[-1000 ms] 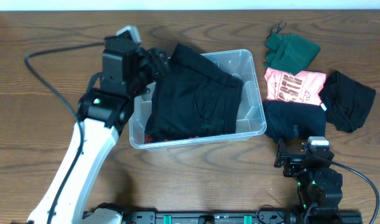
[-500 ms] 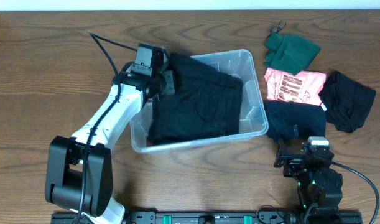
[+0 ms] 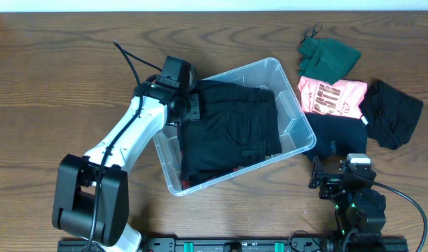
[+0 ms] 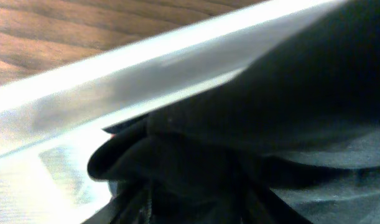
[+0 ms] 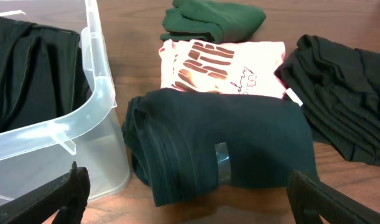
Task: Pack container
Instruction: 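Push the black garment down into the container with the left gripper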
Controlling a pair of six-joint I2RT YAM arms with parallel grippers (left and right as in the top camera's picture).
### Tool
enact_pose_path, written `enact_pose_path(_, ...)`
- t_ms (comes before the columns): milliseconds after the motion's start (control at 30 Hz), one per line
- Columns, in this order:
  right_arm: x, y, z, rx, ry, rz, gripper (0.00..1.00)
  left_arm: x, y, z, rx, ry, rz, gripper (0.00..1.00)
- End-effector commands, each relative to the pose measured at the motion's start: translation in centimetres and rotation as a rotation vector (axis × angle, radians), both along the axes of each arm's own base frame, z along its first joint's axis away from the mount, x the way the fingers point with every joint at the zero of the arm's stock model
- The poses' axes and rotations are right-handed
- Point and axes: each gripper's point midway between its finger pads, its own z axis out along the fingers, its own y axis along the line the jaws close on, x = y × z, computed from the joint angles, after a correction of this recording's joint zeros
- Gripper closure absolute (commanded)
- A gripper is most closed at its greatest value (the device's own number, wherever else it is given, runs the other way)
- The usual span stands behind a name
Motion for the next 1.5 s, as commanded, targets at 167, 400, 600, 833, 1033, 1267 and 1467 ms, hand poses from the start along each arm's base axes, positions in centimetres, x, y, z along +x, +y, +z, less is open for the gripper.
enact_pose_path(167, 0.0, -0.1, 0.0, 0.012, -0.005, -0.012, 0.01, 2.2, 6.2, -3.1, 0.346, -0.052, -0.037, 0.41)
enact_pose_path(400, 0.0, -0.1, 0.0, 0.012, -0.005, -0.012, 0.01, 6.5, 9.6, -2.8, 0.31, -0.17, -0.024, 0.4)
enact_pose_path(600, 0.0, -0.1, 0.0, 0.012, -0.005, -0.012, 0.01, 7.5, 10.3, -0.2, 0.204, -0.175, -0.016, 0.36)
enact_pose_path(833, 0.0, -0.1, 0.0, 0.012, -0.005, -0.012, 0.01, 7.5, 7.3, 9.8, 0.044, -0.282, -0.058, 0.35)
enact_pose_path(1033, 0.0, -0.1, 0.0, 0.012, -0.005, -0.012, 0.01, 8.4, 6.5, 13.7, 0.025, -0.422, -0.058, 0.35)
enact_pose_path(1267, 0.0, -0.1, 0.0, 0.012, -0.005, -0.012, 0.01, 10.5, 6.3, 9.2, 0.045, -0.397, -0.069, 0.35)
enact_pose_path(1467, 0.0, -0.1, 0.0, 0.012, -0.005, -0.012, 0.01, 8.8, 6.1, 0.3, 0.066, -0.142, -0.088, 0.41)
